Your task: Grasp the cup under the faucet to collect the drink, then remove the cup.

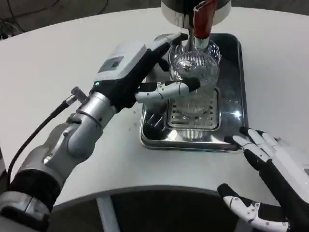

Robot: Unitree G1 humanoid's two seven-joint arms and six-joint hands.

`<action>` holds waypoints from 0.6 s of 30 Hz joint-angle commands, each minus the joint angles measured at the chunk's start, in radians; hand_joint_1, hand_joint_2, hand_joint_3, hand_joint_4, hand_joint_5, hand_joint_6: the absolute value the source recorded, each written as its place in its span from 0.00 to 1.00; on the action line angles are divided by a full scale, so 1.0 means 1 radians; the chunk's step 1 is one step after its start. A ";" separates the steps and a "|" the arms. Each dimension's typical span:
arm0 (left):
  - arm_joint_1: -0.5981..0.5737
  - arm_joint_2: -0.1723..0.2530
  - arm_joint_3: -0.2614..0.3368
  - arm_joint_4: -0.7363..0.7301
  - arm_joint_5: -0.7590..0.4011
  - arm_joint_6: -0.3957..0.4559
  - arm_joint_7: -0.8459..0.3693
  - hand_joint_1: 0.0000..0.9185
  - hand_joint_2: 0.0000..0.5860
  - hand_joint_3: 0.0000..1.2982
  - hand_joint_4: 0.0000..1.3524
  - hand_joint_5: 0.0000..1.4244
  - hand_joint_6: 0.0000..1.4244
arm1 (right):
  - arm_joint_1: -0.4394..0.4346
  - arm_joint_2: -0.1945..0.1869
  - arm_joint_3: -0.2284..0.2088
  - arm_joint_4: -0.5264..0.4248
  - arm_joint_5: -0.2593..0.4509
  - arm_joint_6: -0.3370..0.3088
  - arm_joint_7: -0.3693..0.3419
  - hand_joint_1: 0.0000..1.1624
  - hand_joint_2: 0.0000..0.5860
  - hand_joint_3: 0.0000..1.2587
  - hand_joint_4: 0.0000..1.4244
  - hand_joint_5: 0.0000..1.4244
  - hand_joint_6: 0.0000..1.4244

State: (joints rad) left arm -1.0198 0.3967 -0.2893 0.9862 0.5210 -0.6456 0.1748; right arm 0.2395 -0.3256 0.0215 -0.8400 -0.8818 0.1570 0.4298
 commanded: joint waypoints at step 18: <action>0.338 0.100 0.311 -0.552 -0.443 -0.007 -0.229 0.08 0.20 0.26 0.28 0.31 0.26 | -0.038 0.016 0.034 0.020 -0.013 0.007 0.001 0.33 0.68 0.11 0.00 0.00 0.00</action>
State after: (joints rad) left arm -0.7018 0.4939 -0.0119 0.4824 0.1503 -0.6656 -0.0053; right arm 0.1987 -0.3189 0.0475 -0.8250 -0.8924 0.1626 0.4297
